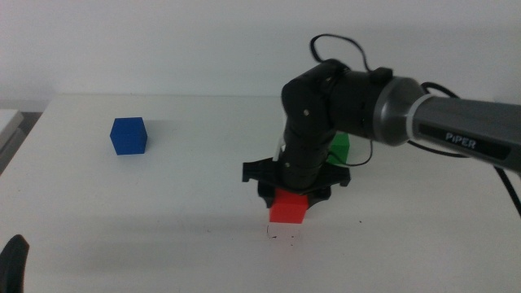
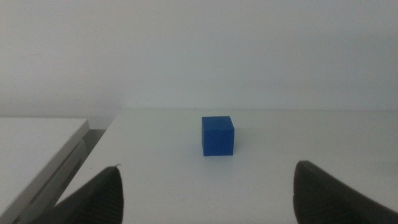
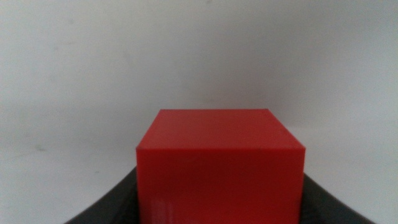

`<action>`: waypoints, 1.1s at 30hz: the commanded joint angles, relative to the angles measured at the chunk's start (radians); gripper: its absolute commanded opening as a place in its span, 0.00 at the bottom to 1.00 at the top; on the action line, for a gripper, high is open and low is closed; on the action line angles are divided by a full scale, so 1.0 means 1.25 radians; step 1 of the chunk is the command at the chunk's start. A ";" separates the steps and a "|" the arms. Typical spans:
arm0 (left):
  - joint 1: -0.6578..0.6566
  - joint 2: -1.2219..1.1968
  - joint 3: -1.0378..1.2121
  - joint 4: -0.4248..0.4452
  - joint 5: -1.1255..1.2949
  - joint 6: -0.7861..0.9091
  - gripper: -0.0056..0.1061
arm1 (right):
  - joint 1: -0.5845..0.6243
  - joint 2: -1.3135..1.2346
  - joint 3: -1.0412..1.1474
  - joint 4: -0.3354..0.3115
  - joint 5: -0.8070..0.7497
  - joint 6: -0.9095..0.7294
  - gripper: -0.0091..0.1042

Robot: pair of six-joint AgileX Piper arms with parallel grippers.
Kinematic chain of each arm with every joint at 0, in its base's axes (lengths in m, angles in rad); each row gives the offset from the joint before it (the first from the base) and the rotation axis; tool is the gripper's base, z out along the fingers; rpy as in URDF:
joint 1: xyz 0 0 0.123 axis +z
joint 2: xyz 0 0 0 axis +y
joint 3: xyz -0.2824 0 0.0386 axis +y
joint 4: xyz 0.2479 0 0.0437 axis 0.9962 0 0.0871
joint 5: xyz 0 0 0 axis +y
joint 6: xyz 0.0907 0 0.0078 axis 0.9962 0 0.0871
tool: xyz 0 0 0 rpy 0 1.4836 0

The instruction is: Stack red cubes first, then green, then blue cubes in a specific spot.

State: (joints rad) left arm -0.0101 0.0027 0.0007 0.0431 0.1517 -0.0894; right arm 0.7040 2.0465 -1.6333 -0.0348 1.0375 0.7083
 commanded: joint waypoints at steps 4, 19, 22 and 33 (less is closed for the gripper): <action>0.000 -0.002 -0.001 0.002 -0.009 -0.011 0.89 | 0.019 -0.001 -0.002 -0.022 -0.020 0.044 0.16; 0.000 -0.002 -0.001 0.002 -0.009 -0.011 0.89 | 0.019 0.069 -0.004 -0.043 -0.032 0.049 0.16; 0.000 -0.002 -0.001 0.002 -0.009 -0.011 0.89 | 0.019 0.069 -0.004 -0.045 -0.033 0.047 0.22; 0.000 -0.002 -0.001 0.002 -0.009 -0.011 0.89 | 0.005 0.041 -0.115 -0.047 0.080 -0.057 0.90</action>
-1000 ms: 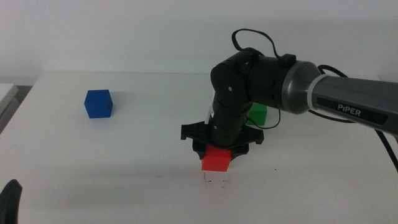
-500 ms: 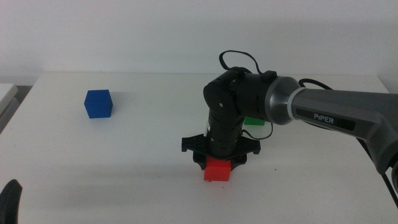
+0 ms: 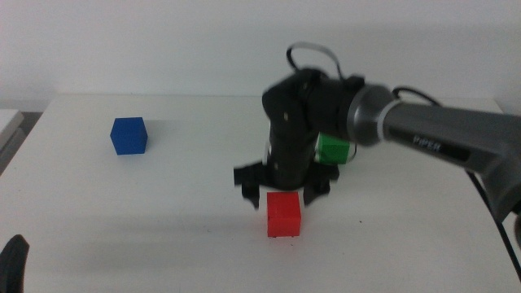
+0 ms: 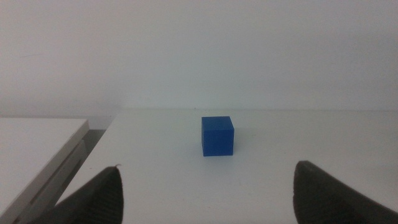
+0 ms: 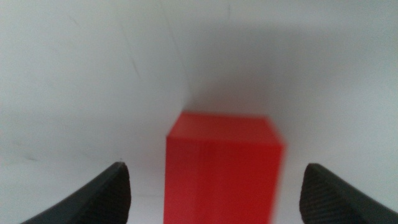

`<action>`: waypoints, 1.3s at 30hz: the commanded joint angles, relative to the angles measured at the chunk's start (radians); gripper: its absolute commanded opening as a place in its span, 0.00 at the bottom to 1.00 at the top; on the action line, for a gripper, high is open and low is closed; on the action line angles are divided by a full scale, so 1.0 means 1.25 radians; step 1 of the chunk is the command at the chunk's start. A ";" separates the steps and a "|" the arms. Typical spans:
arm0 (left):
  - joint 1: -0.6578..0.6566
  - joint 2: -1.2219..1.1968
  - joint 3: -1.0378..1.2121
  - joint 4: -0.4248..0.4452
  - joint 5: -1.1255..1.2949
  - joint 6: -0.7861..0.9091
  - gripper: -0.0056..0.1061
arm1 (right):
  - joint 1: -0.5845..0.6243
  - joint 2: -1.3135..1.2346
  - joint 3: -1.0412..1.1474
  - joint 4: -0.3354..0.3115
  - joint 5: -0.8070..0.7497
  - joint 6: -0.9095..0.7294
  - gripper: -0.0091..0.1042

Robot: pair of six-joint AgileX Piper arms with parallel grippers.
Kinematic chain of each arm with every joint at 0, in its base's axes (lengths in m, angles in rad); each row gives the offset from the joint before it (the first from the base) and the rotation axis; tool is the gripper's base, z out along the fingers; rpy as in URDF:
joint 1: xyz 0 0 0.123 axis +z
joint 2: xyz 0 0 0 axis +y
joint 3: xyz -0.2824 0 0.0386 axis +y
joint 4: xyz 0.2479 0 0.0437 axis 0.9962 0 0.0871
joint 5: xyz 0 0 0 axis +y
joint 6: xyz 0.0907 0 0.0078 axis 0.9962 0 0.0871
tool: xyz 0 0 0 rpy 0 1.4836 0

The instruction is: Stack red cubes first, then green, then blue cubes in a specific spot.

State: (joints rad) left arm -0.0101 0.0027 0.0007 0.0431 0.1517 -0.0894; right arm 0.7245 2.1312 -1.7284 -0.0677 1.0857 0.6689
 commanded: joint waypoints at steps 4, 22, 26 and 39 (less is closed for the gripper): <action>0.000 -0.002 -0.001 0.002 -0.009 -0.011 0.89 | -0.043 -0.054 -0.134 -0.138 0.108 -0.056 0.90; 0.000 -0.002 -0.001 0.002 -0.009 -0.011 0.89 | -0.240 0.234 -0.552 -0.107 0.108 -0.263 0.90; 0.000 -0.002 -0.001 0.002 -0.009 -0.011 0.89 | -0.259 0.275 -0.575 -0.068 0.108 -0.264 0.90; 0.000 -0.002 -0.001 0.002 -0.009 -0.011 0.89 | -0.277 0.335 -0.575 -0.049 0.108 -0.264 0.90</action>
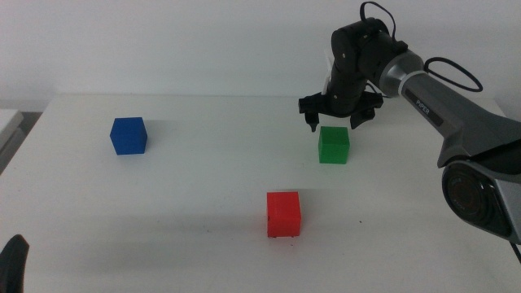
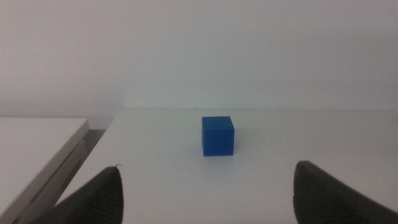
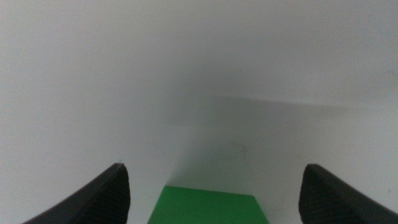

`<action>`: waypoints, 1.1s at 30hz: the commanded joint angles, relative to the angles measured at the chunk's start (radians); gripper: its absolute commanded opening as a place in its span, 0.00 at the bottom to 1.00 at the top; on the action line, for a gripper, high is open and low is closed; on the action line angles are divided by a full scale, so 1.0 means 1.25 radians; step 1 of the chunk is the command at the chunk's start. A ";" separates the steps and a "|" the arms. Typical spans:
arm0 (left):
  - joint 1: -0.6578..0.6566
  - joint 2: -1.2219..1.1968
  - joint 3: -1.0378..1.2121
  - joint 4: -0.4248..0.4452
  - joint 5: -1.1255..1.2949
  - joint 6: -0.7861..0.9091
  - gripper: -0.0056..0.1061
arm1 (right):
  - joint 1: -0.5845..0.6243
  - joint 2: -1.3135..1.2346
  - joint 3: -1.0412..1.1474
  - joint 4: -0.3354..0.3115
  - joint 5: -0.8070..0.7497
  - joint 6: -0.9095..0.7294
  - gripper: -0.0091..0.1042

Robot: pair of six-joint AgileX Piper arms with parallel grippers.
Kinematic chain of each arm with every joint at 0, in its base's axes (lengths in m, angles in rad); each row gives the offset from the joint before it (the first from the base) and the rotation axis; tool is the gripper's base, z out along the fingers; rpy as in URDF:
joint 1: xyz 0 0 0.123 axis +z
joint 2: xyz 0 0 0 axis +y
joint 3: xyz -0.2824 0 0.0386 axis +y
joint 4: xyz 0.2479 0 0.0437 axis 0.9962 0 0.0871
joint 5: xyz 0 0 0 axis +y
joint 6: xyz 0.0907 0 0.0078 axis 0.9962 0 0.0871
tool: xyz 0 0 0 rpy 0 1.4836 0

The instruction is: Stack red cubes first, then green, then blue cubes in a specific spot.

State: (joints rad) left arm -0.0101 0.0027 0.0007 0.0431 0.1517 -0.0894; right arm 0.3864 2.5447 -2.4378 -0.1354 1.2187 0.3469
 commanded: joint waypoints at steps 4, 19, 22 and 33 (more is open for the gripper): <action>0.000 -0.002 -0.001 0.002 -0.009 -0.011 0.89 | -0.007 0.021 -0.008 0.007 0.002 -0.007 0.90; 0.000 -0.002 -0.001 0.002 -0.009 -0.011 0.89 | -0.007 0.026 -0.005 0.063 0.002 -0.007 0.44; 0.000 -0.002 -0.001 0.002 -0.009 -0.011 0.89 | -0.007 0.026 0.002 0.063 0.002 -0.013 0.55; 0.000 -0.002 -0.001 0.002 -0.009 -0.011 0.89 | -0.007 -0.040 0.021 0.068 0.002 -0.030 0.76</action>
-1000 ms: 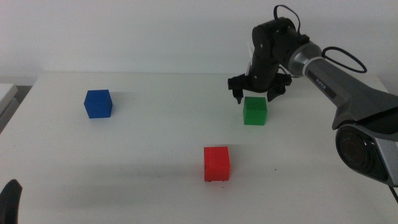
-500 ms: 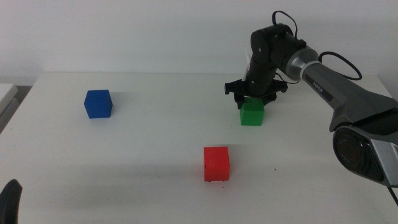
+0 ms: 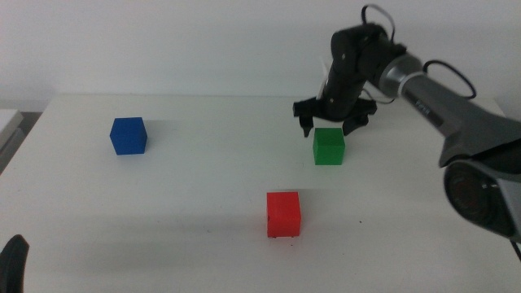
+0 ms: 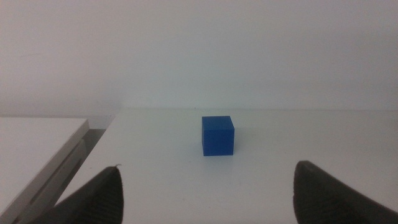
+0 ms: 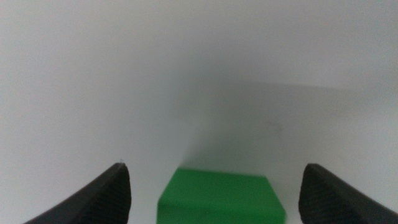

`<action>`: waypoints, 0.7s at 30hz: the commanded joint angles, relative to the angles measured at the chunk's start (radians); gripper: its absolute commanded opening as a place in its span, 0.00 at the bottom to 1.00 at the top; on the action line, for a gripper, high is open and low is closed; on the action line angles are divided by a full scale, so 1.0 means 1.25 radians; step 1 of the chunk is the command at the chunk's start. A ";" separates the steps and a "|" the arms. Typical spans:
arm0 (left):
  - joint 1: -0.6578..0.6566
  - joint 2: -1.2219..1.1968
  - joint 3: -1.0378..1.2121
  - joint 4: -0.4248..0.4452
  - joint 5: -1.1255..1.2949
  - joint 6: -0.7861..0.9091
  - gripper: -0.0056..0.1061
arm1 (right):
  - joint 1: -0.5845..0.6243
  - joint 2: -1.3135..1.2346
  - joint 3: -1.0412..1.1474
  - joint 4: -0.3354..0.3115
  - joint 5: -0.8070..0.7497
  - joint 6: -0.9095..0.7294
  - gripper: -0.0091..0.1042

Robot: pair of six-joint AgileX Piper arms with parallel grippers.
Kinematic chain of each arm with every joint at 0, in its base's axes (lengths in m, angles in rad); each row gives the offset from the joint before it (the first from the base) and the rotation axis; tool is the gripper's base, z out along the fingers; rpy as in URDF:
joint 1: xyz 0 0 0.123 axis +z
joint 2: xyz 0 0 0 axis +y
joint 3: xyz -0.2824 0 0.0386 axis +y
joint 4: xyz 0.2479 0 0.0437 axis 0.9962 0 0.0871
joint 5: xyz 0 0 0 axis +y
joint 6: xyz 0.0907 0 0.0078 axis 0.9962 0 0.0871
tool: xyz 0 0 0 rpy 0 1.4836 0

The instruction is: Stack red cubes first, then green, then blue cubes in a specific spot.

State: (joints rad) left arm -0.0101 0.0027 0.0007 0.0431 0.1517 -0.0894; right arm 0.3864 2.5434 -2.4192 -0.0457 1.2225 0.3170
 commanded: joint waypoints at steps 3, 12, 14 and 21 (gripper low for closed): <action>0.000 -0.002 -0.001 0.002 -0.009 -0.011 0.89 | -0.007 -0.083 0.065 -0.014 -0.001 -0.001 0.73; 0.000 -0.002 -0.001 0.002 -0.009 -0.011 0.89 | -0.003 -0.106 0.141 -0.027 -0.001 -0.005 0.73; 0.000 -0.002 -0.001 0.002 -0.009 -0.011 0.89 | -0.002 -0.101 0.141 -0.036 -0.001 -0.015 0.73; 0.000 -0.002 -0.001 0.002 -0.009 -0.011 0.89 | -0.001 -0.082 0.141 -0.045 -0.001 -0.022 0.73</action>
State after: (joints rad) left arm -0.0101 0.0027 0.0007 0.0431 0.1517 -0.0894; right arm 0.3864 2.4385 -2.2464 -0.0884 1.2208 0.3025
